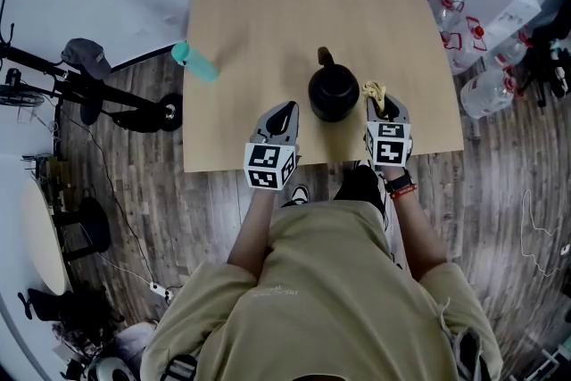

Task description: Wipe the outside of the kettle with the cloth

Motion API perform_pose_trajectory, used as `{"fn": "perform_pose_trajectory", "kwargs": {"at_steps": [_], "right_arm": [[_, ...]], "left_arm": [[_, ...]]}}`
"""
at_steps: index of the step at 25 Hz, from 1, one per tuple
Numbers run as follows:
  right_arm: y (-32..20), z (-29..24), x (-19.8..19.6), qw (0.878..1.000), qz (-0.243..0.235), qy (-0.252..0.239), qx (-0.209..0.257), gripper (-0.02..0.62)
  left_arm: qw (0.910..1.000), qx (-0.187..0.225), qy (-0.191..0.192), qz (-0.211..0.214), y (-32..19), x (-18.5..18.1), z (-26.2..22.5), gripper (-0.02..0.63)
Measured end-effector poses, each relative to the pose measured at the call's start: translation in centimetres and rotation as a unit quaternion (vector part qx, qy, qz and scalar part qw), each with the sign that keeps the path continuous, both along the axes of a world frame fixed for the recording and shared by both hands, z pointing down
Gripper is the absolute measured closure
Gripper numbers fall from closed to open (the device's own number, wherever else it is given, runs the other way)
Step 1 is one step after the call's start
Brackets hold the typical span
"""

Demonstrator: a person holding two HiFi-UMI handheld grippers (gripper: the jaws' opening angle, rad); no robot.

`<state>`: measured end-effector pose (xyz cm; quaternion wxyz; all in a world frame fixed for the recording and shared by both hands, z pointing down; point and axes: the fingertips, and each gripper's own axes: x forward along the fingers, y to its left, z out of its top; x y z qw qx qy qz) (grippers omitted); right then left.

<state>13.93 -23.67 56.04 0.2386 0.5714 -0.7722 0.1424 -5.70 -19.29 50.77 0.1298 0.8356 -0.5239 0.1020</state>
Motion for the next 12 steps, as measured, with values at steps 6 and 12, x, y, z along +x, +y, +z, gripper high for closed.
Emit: {"fn": "perform_pose_trajectory", "kwargs": {"at_steps": [6,12], "right_arm": [[5.9,0.2,-2.5,0.998,0.041,-0.052,-0.020,0.474],[9.3,0.3,-8.8,0.996,0.036,-0.080,-0.026,0.474]], "left_arm": [[0.9997,0.000,0.000,0.024,1.7,-2.2,0.1,0.581],[0.9990,0.000,0.000,0.044,3.3,-4.4,0.3,0.581]]}}
